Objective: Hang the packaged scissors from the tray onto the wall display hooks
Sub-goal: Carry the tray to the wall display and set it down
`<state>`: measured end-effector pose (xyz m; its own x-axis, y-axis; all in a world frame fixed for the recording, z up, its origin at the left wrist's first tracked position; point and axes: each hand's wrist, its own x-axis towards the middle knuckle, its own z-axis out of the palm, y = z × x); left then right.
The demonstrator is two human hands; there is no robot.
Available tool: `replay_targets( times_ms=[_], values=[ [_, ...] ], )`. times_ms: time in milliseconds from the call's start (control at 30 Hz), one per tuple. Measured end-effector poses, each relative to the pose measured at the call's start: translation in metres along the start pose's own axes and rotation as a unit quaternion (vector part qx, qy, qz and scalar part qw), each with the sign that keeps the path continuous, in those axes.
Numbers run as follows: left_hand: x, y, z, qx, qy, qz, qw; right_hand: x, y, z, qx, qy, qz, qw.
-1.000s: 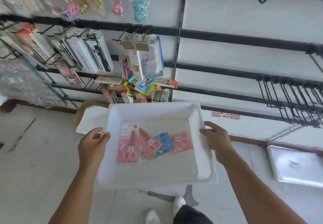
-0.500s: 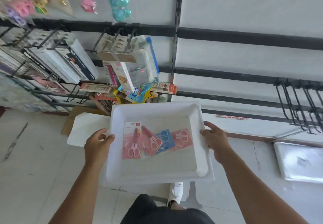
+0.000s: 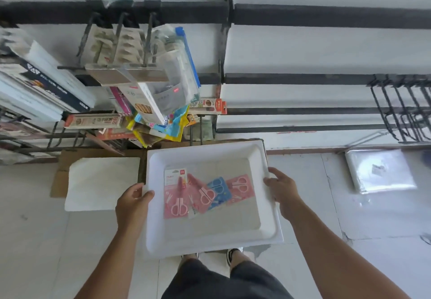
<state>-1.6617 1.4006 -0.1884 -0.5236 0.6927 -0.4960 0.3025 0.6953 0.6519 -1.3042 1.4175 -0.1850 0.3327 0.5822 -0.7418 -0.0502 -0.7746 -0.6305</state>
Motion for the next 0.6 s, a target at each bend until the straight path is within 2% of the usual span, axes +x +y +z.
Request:
replay_targets(
  times_ms=[333,600],
  values=[
    [0.023,-0.018,0.035,0.029,-0.078,-0.008,0.996,0.03,0.033,0.012,-0.013,0.038,0.034,0.999],
    [0.045,-0.034,0.063,0.003,-0.064,-0.015,0.998,0.052,0.035,0.026,-0.017,0.062,0.009,0.998]
  ],
)
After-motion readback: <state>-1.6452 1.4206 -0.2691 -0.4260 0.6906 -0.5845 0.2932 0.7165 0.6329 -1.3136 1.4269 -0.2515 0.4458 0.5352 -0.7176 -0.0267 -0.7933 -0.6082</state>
